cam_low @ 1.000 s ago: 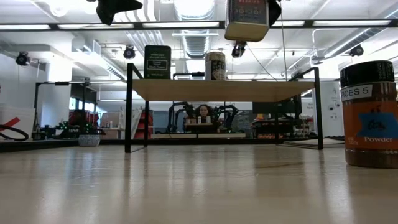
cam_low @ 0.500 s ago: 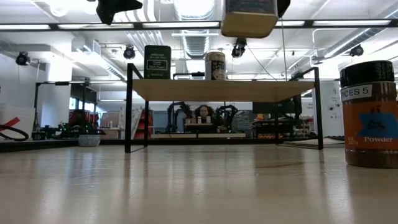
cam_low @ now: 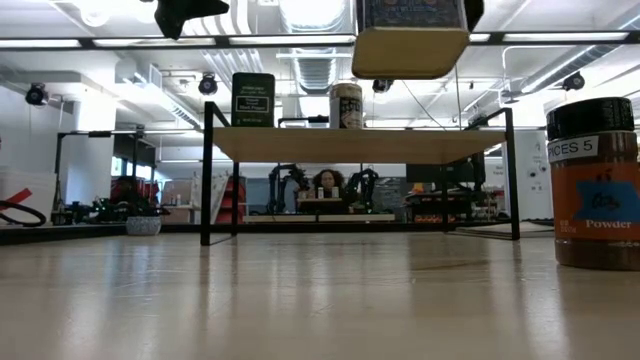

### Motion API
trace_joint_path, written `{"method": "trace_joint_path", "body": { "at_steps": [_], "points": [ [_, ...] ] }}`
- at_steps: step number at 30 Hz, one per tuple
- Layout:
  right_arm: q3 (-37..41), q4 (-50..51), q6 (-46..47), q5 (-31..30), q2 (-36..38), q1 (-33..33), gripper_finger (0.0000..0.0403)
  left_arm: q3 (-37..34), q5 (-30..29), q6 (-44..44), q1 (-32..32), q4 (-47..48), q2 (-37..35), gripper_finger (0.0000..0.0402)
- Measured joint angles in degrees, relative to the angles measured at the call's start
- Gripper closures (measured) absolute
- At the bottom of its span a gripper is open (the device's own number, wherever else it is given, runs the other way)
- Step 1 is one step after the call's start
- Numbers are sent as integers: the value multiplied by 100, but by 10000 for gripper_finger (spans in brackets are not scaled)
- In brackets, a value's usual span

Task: Shelf spices
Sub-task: Remove the red seasoning can from the shelf

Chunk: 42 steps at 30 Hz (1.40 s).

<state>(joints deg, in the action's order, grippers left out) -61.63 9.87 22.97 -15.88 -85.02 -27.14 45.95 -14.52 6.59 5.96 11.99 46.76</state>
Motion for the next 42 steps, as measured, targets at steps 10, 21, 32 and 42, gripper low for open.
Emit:
{"method": "trace_joint_path", "body": {
  "at_steps": [10, 21, 32, 42],
  "points": [
    [0, -283, 739, -227, -490, -417, 206, 0, 2, -2, 0, -4, -2, 209],
    [0, -346, 1205, -414, -882, -698, 206, 0, 2, 3, 0, -27, -2, 209],
    [0, -787, 1318, -1261, -1365, -1084, 206, 0, 4, -2, 0, -48, -4, 209],
    [-380, -851, 1489, -1433, -2058, -1213, 206, 0, 2, -60, -7, -60, -4, 209]
  ]
}}
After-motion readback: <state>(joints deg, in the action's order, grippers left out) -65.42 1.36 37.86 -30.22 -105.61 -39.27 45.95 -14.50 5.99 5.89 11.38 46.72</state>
